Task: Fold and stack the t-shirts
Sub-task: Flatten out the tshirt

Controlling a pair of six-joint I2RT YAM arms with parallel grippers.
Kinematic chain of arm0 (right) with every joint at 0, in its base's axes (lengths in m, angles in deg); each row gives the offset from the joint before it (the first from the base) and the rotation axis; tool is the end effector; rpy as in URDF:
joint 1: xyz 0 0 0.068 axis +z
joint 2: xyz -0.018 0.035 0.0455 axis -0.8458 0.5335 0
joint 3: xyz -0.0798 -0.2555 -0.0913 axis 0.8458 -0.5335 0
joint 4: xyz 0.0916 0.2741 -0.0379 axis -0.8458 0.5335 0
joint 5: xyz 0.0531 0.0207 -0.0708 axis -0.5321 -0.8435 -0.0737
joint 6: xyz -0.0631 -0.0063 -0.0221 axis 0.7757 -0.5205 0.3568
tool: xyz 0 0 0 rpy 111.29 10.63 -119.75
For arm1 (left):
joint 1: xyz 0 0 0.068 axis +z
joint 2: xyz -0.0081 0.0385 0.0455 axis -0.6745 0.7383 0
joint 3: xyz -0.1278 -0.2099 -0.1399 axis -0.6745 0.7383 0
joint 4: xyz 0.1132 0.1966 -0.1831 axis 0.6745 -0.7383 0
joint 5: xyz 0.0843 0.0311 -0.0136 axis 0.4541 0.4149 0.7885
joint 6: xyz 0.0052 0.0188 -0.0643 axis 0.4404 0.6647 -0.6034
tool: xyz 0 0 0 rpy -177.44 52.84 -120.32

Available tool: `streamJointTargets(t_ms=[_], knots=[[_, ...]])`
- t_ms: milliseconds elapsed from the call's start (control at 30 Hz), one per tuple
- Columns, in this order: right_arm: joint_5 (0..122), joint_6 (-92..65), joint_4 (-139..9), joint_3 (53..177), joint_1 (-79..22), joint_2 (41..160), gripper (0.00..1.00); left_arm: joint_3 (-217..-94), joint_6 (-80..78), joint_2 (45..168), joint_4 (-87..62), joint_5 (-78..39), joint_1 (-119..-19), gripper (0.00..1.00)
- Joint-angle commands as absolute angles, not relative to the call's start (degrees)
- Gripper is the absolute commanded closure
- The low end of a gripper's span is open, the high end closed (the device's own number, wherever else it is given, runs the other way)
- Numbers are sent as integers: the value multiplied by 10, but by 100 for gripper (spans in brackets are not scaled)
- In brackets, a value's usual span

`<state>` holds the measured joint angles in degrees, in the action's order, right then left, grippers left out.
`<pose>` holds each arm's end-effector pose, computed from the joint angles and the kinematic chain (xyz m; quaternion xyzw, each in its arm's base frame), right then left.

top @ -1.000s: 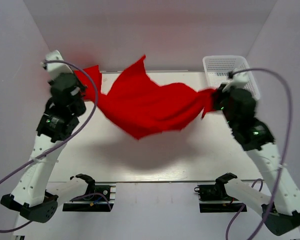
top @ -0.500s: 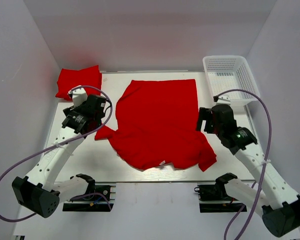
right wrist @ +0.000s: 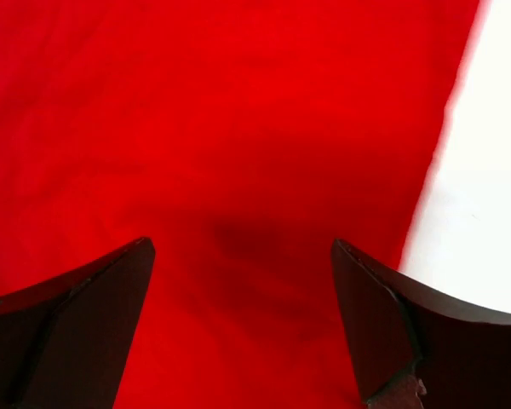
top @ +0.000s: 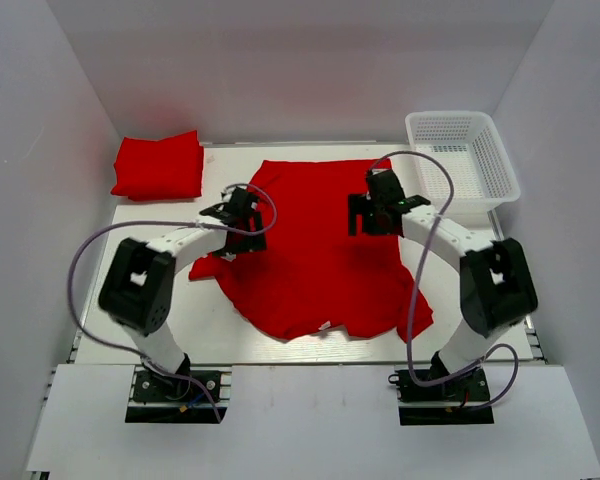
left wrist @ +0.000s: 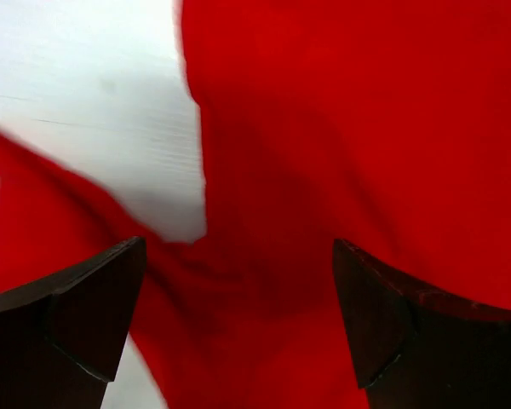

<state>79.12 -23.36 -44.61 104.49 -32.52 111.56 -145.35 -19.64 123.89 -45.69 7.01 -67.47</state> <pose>0.3554 0.1571 0.2209 -0.0397 0.9304 0.0497 0.3610 0.3348 -0.1381 0.1855 -0.0807 0.9559 0.0259 0.2814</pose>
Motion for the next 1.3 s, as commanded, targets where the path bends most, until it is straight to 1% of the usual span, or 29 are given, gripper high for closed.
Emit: streamJointTargets(t_ms=[0, 133, 233, 267, 367, 400, 467, 500, 533, 567, 600, 633, 667, 700, 767, 800, 867, 933, 1067, 1100, 1167, 1200, 1267], knots=[[748, -245, -472, 1087, -333, 1178, 10, -1455, -189, 1290, -430, 5, -676, 0], [732, -266, -485, 1080, -349, 1220, 10, -1469, -189, 1351, -414, -25, -676, 0], [717, -288, -504, 1047, -357, 1219, 10, -1495, -183, 1396, -406, -32, -676, 0], [717, -306, -513, 1001, -360, 1205, 10, -1525, -183, 1429, -412, -26, -676, 0], [705, -320, -528, 946, -363, 1174, 10, -1586, -170, 1492, -436, -26, -676, 0], [702, -327, -541, 911, -361, 1162, 10, -1639, -165, 1515, -443, -26, -676, 0], [660, -339, -559, 858, -357, 1115, 10, -1700, -157, 1591, -456, -26, -676, 0], [638, -340, -570, 824, -354, 1102, 10, -1783, -151, 1620, -486, -26, -676, 0], [626, -343, -585, 789, -354, 1061, 10, -1829, -150, 1650, -504, -26, -676, 0], [601, -349, -599, 769, -346, 1043, 10, -1876, -145, 1710, -519, -18, -676, 0], [579, -356, -606, 735, -339, 1014, 10, -1966, -140, 1739, -537, -18, -676, 0], [570, -360, -623, 703, -333, 987, 10, -2015, -132, 1769, -547, -27, -676, 0], [526, -366, -629, 690, -319, 977, 10, -2062, -125, 1798, -553, -37, -676, 0], [508, -374, -632, 668, -300, 960, 10, -2139, -117, 1848, -553, -50, -676, 0], [461, -389, -651, 642, -261, 942, 10, -2195, -103, 1878, -523, -98, -676, 0], [441, -402, -699, 627, -217, 941, 10, -2183, -103, 1878, -475, -132, -676, 0], [432, -405, -707, 632, -187, 947, 10, -2161, -103, 1863, -419, -157, -676, 0], [428, -374, -720, 671, -148, 955, 10, -2152, -103, 1848, -369, -176, -676, 0], [414, -290, -705, 770, -102, 1002, 10, -2211, -90, 1842, -377, -176, -676, 0], [394, -283, -716, 797, -95, 1017, 10, -2211, -84, 1819, -370, -176, -676, 0], [396, -268, -711, 843, -95, 1023, 10, -2199, -68, 1789, -369, -150, -676, 0], [424, -266, -699, 856, -96, 1023, 10, -2189, -58, 1770, -369, -142, -676, 0], [562, -280, -628, 893, -99, 1015, 10, -2142, -52, 1702, -386, -103, -676, 0]])
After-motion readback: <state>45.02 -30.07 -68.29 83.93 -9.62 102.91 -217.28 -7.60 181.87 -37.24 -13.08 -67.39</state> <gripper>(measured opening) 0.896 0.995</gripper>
